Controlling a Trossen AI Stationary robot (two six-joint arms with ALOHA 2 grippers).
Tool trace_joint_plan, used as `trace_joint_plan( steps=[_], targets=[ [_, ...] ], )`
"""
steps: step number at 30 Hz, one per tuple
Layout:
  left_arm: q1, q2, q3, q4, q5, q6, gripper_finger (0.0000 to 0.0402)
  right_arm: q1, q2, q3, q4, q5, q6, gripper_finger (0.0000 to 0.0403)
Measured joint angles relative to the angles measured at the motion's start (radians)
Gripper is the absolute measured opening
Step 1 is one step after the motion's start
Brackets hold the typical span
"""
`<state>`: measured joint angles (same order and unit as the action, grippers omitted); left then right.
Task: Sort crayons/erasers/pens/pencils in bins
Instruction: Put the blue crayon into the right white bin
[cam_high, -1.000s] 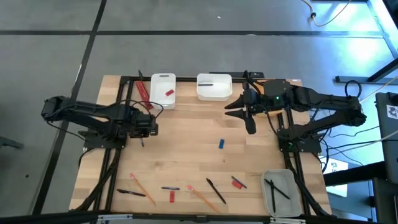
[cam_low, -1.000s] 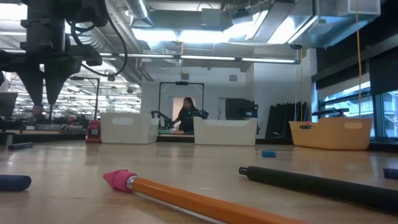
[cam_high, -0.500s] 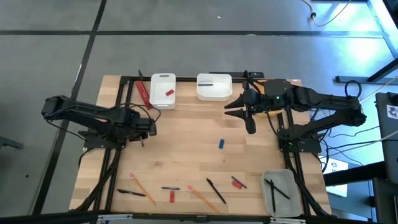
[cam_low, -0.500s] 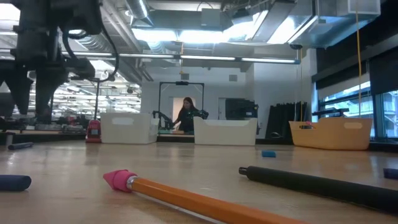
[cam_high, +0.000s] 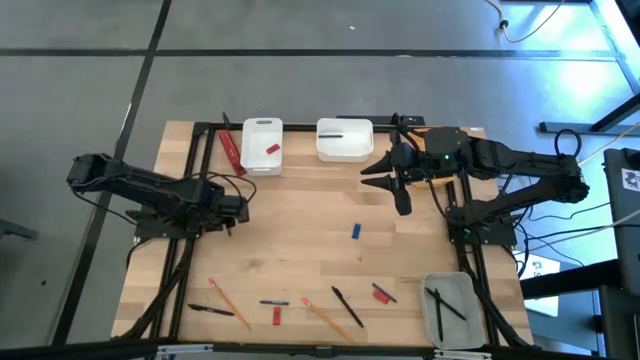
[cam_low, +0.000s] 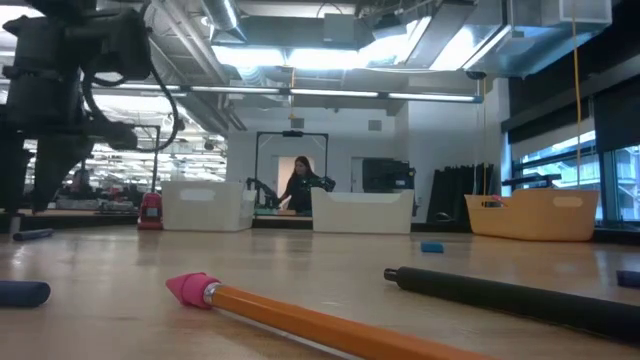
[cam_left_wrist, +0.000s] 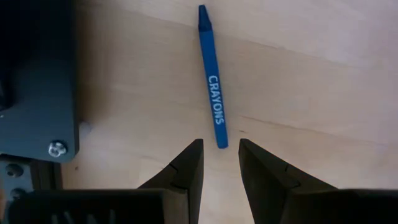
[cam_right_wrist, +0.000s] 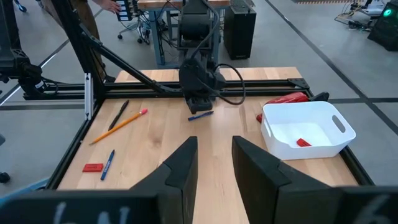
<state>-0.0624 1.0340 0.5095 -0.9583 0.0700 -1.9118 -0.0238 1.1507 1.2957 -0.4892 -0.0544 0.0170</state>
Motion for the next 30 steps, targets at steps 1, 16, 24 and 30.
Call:
trace_joint_plan(
  steps=[1, 16, 24, 30],
  targets=[
    [0.000, 0.000, -0.009, 0.007, 0.000, -0.005, 0.0094, 0.000, 0.000, 0.000, 0.000, 0.000, 0.000, 0.0101],
    [0.001, 0.000, -0.057, 0.062, -0.010, -0.027, 0.0094, 0.000, 0.000, 0.000, 0.009, 0.000, 0.000, 0.0101],
    [0.001, 0.001, -0.057, 0.077, -0.032, -0.026, 0.0094, 0.000, 0.000, 0.000, 0.009, 0.000, 0.004, 0.0101],
    [0.001, 0.046, -0.056, 0.086, -0.043, -0.043, 0.0094, 0.000, 0.000, 0.000, 0.009, 0.000, 0.004, 0.0101]
  ],
)
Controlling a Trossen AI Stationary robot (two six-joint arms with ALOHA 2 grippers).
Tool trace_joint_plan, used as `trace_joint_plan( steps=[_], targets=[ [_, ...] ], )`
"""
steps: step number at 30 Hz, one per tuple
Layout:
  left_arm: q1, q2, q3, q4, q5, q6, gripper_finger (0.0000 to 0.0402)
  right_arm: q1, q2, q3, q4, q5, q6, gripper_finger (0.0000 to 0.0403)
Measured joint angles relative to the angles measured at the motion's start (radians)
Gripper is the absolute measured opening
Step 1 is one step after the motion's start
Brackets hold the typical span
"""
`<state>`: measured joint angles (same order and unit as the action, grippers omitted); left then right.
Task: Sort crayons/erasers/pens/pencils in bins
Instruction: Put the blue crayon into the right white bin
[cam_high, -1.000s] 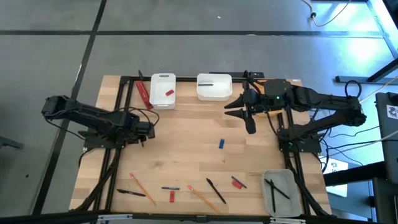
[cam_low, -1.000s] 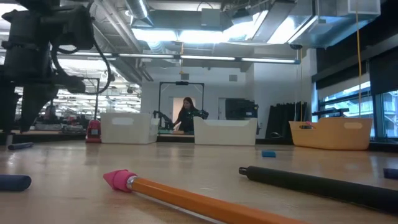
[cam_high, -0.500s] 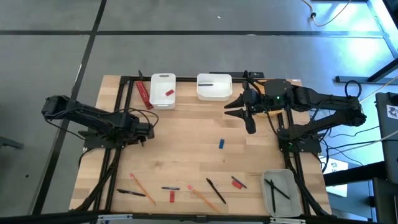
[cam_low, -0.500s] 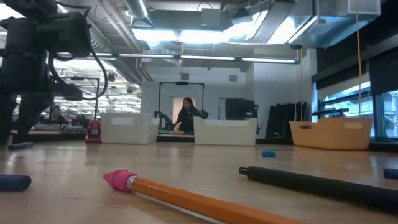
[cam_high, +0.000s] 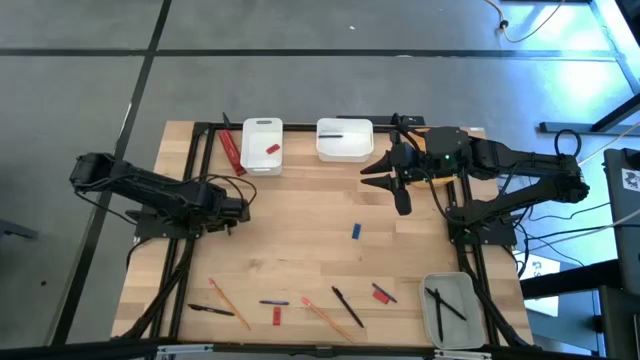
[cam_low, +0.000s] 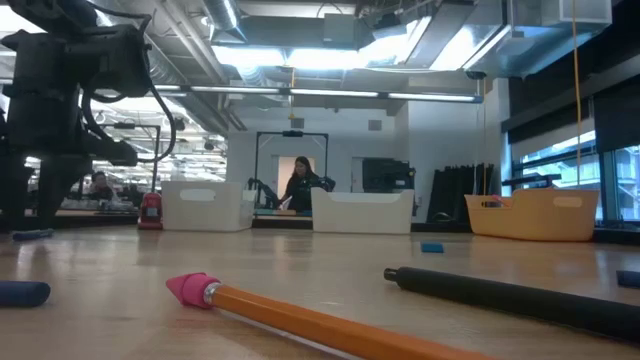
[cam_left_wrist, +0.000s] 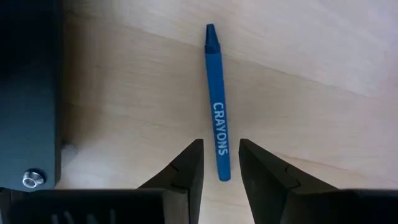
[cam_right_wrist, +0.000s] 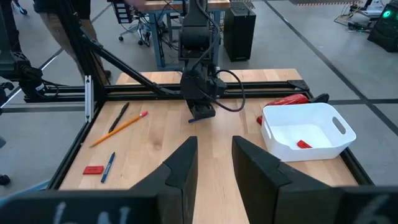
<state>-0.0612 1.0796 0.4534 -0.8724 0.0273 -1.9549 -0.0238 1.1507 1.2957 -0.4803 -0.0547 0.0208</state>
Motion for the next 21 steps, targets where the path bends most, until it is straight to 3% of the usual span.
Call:
trace_joint_plan(
  steps=[21],
  targets=[
    [0.000, 0.110, 0.004, 0.050, 0.002, 0.050, 0.0088, 0.000, 0.000, 0.000, -0.002, -0.002, 0.000, 0.0101]
  ],
)
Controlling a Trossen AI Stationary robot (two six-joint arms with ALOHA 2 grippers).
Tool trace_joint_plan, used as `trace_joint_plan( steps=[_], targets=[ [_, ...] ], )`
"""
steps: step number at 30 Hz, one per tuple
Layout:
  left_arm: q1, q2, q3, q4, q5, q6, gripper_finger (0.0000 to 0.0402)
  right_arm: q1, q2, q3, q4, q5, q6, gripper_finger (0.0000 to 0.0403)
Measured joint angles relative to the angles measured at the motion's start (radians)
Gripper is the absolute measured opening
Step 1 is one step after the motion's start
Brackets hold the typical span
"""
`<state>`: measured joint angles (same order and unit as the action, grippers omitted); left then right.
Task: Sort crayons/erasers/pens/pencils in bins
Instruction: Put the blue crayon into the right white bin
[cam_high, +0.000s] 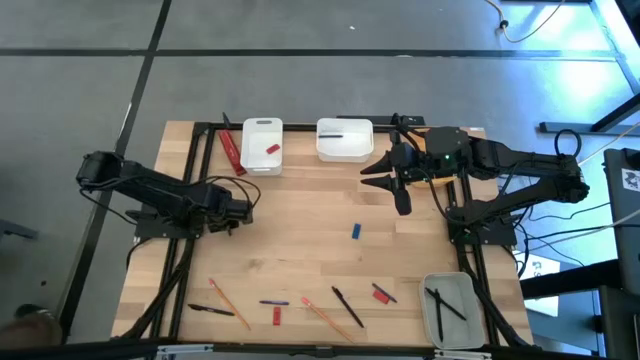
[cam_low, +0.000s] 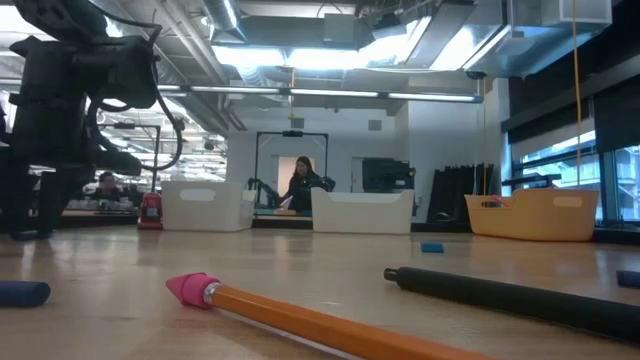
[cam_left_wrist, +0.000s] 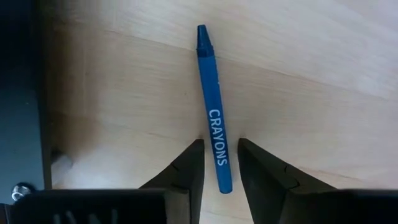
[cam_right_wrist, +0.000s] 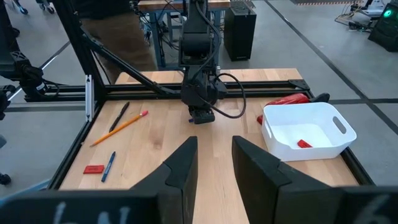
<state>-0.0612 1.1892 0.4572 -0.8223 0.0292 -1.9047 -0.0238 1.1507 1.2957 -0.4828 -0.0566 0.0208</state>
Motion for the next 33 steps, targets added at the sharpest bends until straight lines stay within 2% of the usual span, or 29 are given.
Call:
trace_joint_plan(
  steps=[11, 24, 33],
  targets=[
    [0.000, 0.000, -0.001, 0.002, -0.004, 0.059, 0.0007, 0.000, 0.000, 0.000, 0.000, 0.000, -0.003, 0.0101],
    [-0.001, 0.005, 0.024, -0.002, -0.014, 0.128, 0.0003, 0.000, 0.000, 0.000, 0.000, 0.000, -0.003, 0.0101],
    [0.000, 0.004, 0.075, 0.094, -0.053, 0.199, 0.0002, 0.000, 0.000, 0.000, -0.001, 0.000, -0.003, 0.0101]
  ],
)
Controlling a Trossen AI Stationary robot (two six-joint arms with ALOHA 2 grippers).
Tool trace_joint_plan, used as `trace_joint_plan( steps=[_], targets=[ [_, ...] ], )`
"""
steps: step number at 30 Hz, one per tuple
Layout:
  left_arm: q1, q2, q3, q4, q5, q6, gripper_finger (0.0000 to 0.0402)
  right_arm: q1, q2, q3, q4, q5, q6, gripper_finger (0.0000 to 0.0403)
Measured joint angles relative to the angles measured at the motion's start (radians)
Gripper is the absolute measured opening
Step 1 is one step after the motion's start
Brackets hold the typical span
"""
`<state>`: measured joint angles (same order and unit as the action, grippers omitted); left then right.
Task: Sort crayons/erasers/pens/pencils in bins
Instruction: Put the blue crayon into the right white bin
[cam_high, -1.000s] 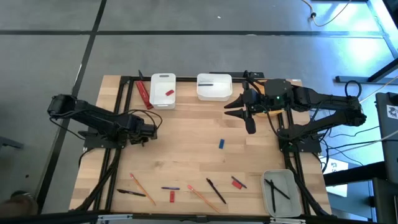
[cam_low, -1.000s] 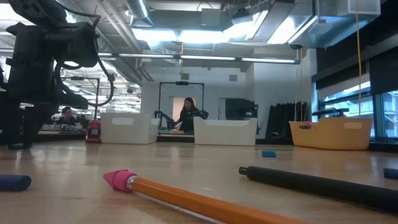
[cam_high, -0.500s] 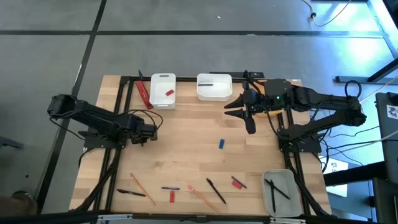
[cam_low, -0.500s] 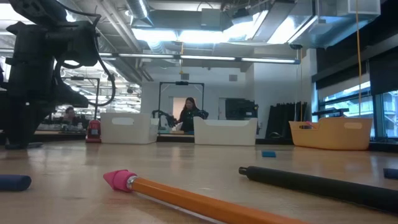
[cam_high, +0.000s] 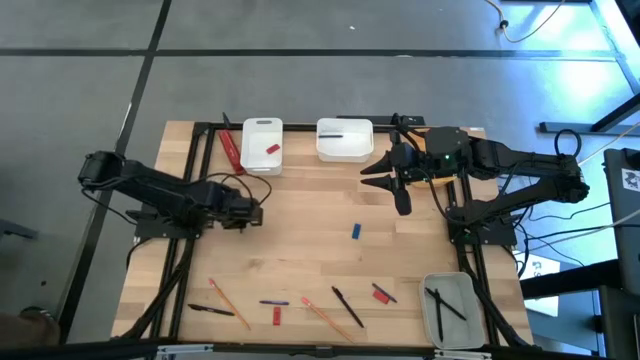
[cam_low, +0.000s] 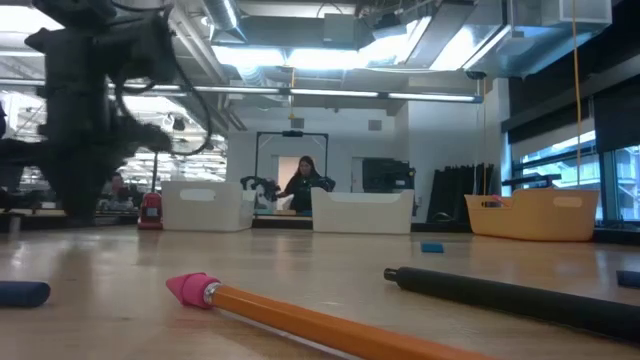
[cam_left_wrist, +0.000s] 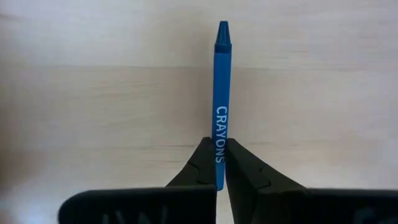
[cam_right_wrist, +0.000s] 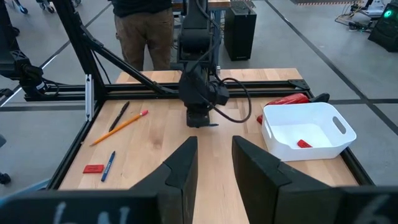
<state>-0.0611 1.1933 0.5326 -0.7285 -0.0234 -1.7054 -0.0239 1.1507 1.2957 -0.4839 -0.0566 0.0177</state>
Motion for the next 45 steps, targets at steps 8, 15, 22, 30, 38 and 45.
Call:
trace_joint_plan(
  steps=[8, 15, 22, 30, 38, 45],
  targets=[
    [0.013, -0.001, 0.115, 0.018, -0.058, 0.142, 0.0002, 0.000, 0.000, 0.000, -0.008, -0.001, 0.003, 0.0101],
    [0.092, -0.001, 0.265, 0.020, -0.090, 0.365, 0.0002, 0.000, 0.000, 0.000, -0.009, -0.001, 0.003, 0.0101],
    [0.211, -0.001, 0.389, 0.029, -0.093, 0.650, 0.0002, 0.000, 0.000, 0.000, -0.007, 0.002, 0.005, 0.0101],
    [0.344, -0.001, 0.504, 0.063, -0.055, 0.945, 0.0002, 0.000, 0.000, 0.000, -0.006, 0.113, 0.007, 0.0101],
    [0.453, 0.042, 0.578, 0.156, 0.052, 1.164, 0.0002, -0.041, 0.000, 0.000, -0.006, 0.142, 0.061, 0.0101],
    [0.516, 0.182, 0.698, 0.172, 0.155, 1.354, 0.0002, -0.099, 0.000, 0.000, -0.009, 0.134, 0.129, 0.0101]
  ],
)
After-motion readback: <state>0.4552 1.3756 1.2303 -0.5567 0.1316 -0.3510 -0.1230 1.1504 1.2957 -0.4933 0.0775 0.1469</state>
